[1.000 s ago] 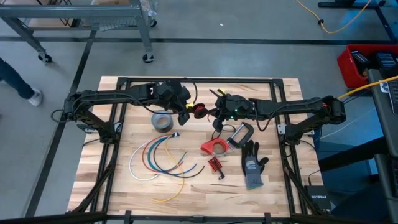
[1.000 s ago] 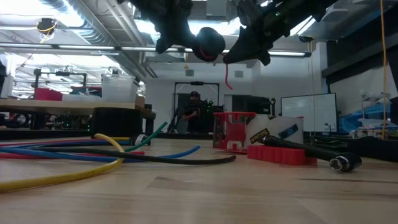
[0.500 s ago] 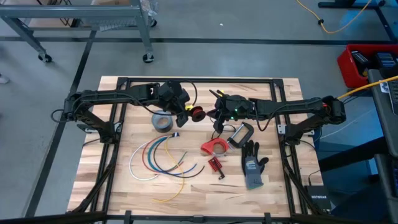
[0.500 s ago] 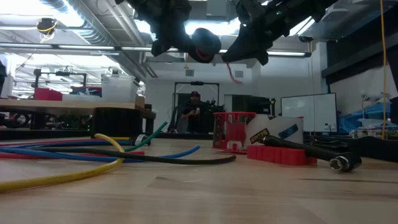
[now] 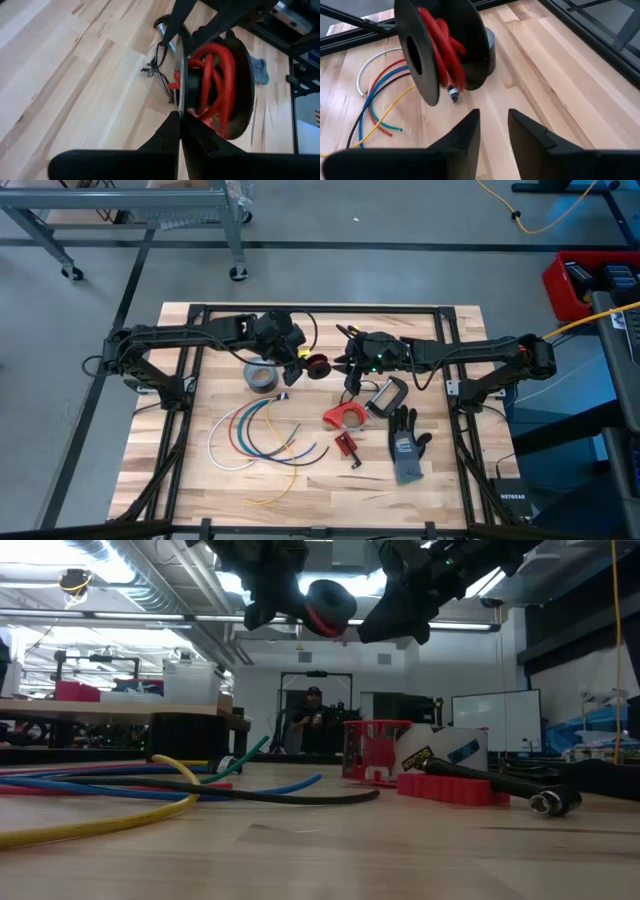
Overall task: Coil cords
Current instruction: Coil the red wire onto the spool
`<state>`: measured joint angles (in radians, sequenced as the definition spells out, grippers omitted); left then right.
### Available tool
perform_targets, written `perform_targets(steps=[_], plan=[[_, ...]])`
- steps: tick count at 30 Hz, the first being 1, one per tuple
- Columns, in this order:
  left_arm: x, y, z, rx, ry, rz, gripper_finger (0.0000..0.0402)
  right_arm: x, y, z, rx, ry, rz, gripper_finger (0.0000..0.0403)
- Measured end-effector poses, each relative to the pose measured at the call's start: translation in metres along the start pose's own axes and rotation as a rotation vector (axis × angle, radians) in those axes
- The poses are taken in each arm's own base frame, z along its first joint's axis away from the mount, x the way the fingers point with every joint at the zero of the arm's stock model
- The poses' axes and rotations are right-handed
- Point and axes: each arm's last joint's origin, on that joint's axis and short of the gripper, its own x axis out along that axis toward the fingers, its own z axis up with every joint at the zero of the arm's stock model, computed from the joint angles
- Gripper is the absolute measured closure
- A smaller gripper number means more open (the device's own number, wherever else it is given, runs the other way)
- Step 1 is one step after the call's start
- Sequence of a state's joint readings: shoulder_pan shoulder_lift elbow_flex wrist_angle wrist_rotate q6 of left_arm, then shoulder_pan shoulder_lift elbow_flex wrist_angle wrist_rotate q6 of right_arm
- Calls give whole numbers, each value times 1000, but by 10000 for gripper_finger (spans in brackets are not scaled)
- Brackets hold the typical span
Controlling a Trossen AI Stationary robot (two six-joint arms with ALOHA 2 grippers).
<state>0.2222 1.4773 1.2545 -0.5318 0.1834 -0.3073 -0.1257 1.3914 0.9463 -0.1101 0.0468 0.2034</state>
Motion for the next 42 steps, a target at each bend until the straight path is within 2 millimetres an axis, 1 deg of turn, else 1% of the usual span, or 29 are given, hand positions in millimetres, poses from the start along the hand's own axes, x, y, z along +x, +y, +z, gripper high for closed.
perform_targets(steps=[3, 7, 19, 21, 23, 27, 30, 32, 37, 42], plan=[[0, -1, 2, 5, -25, -6, 401, 0, 1, 0, 2, 4, 18, 287], [0, -1, 6, 10, -58, -11, 401, 0, 1, 0, 18, 9, 40, 280], [0, -1, 6, 13, -67, -2, 401, -1, 0, -11, 28, 119, 27, 278], [0, -1, 7, 13, -72, 5, 401, -1, 0, -11, 29, 127, 42, 278], [-2, 0, 8, 20, -93, 49, 401, -1, 1, -12, 39, 143, 79, 278], [-14, 4, 12, 28, -167, 145, 401, -1, 3, -13, 64, 162, 155, 278], [-26, 4, 18, 8, -237, 138, 401, 0, 4, -13, 65, 164, 154, 278], [-34, 2, 21, 11, -280, 127, 401, 4, 2, -15, 64, 168, 123, 278], [-53, -5, 25, 24, -369, 92, 401, 22, -1, -22, 55, 172, 27, 278], [-67, -7, 25, 20, -408, 81, 401, 42, -1, -26, 50, 144, 26, 278]])
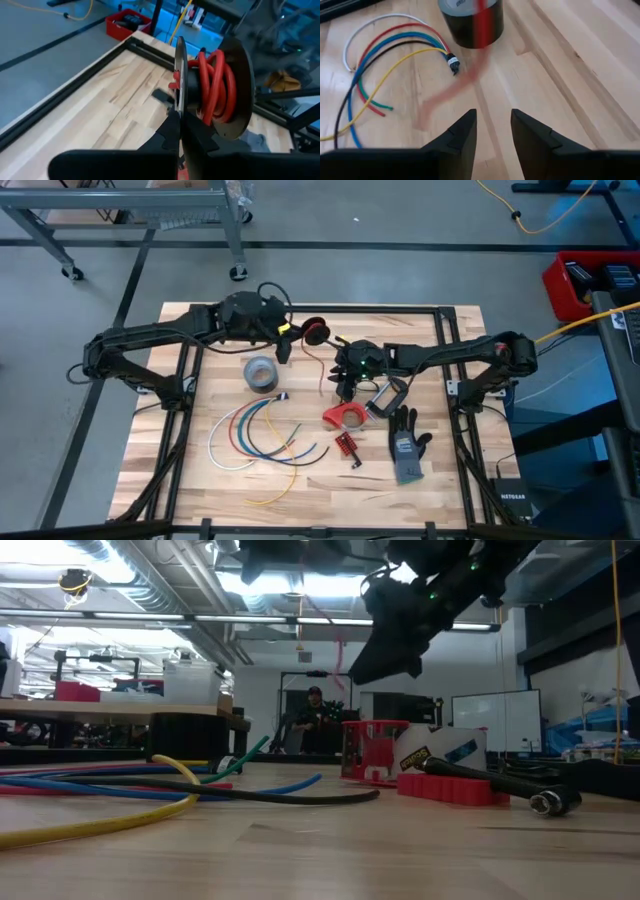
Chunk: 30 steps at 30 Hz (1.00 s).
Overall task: Coil cords
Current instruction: Coil the red wire onto the spool
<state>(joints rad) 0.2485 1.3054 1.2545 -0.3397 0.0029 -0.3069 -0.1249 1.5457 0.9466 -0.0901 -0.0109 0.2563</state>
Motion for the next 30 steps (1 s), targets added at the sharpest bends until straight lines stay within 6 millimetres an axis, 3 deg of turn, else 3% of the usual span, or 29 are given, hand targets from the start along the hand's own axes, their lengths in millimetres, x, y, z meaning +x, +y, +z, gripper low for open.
perform_targets(steps=[8, 18, 30], plan=[[-18, -2, 7, 0, -49, -15, 401, 15, 1, 1, -1, -40, 34, 278], [-20, -2, 7, 20, -53, -17, 401, 12, 6, 17, -9, -208, 116, 278], [-29, -4, 11, 32, -81, -25, 401, 12, 4, 20, 3, -256, 19, 278]])
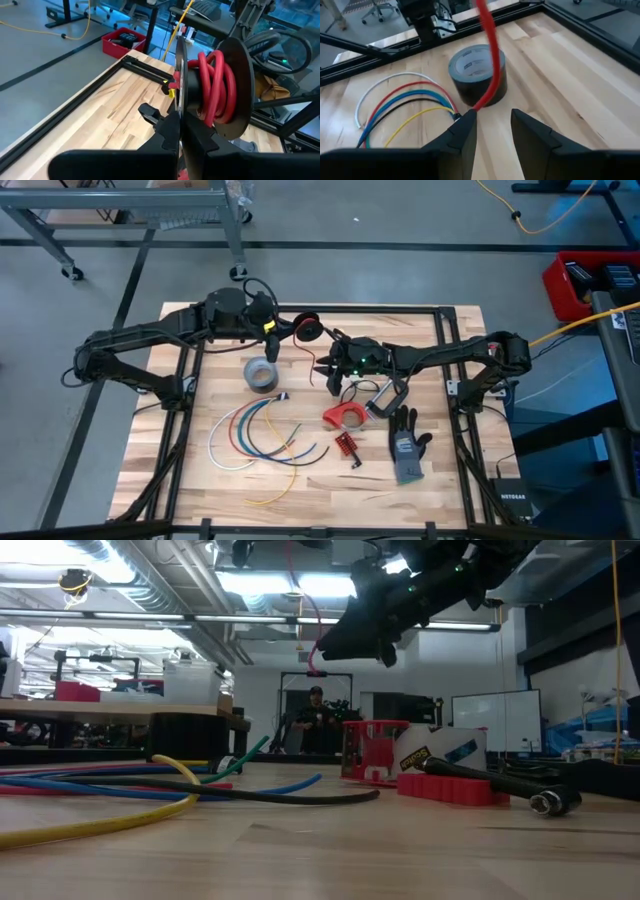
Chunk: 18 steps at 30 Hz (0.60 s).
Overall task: Coil cords
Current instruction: Coil the red wire onto the spool
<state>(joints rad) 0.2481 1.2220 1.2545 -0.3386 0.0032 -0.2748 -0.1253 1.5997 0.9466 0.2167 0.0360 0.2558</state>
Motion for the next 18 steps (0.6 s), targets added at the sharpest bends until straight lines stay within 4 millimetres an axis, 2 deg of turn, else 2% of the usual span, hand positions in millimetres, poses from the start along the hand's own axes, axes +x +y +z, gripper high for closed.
perform_targets(steps=[18], plan=[[-3, -11, -1, 33, -3, -41, 401, -1, 2, 13, 7, -138, -5, 278]])
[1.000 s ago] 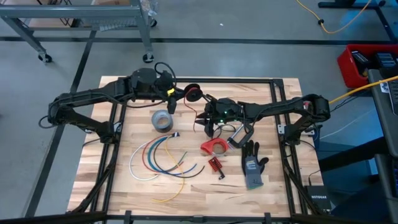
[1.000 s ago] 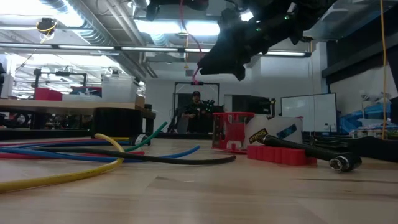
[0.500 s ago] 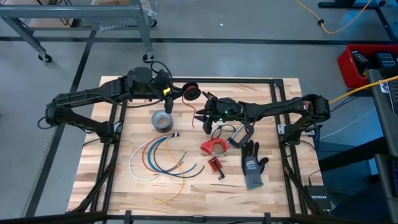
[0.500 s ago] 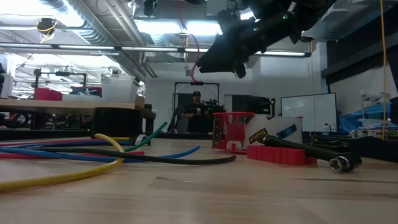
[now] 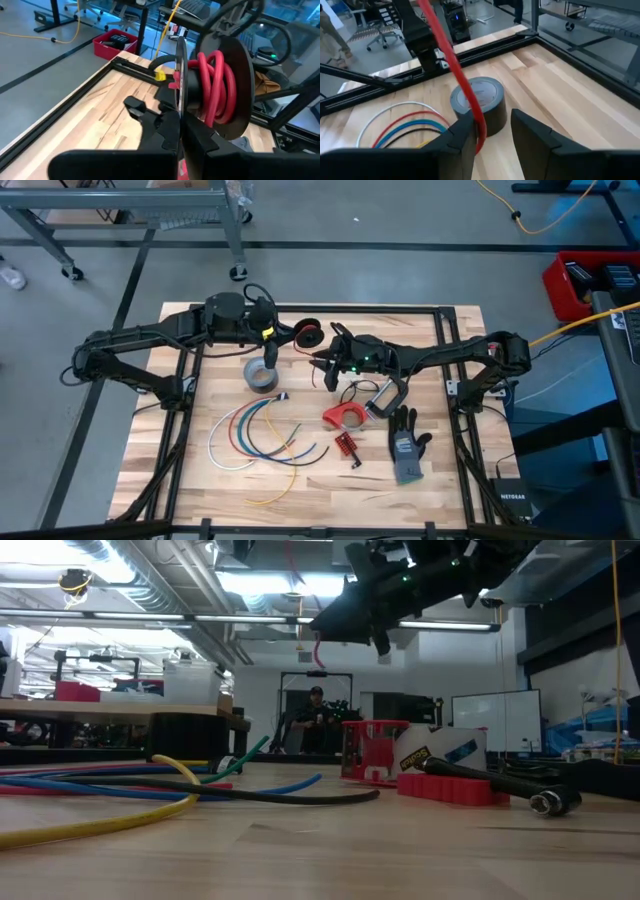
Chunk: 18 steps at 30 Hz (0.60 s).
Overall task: Coil cords
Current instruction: Coil the red wire onto the spool
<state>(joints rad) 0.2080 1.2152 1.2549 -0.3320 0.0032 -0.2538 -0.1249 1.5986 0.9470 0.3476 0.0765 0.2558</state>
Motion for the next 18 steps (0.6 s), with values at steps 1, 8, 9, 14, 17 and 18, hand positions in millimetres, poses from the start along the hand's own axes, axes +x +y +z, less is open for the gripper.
perform_targets(steps=[1, 8, 9, 14, 17, 18], plan=[[0, -1, 0, 1, -2, -4, 401, 0, 0, 0, 0, 4, -1, 278], [-1, -1, 0, 13, -2, 8, 401, 0, 0, -7, -2, 83, 37, 297], [-2, -1, 0, 12, -6, 9, 401, 0, 0, -9, -3, 102, 41, 304], [-8, -2, 3, 12, -24, 6, 401, -1, -2, -16, -5, 176, 26, 345], [-11, -2, 4, 12, -32, 5, 401, -2, -3, -17, -6, 193, 21, 381], [-11, -2, 4, 12, -34, 4, 401, -2, -3, -17, -7, 194, 21, 392]])
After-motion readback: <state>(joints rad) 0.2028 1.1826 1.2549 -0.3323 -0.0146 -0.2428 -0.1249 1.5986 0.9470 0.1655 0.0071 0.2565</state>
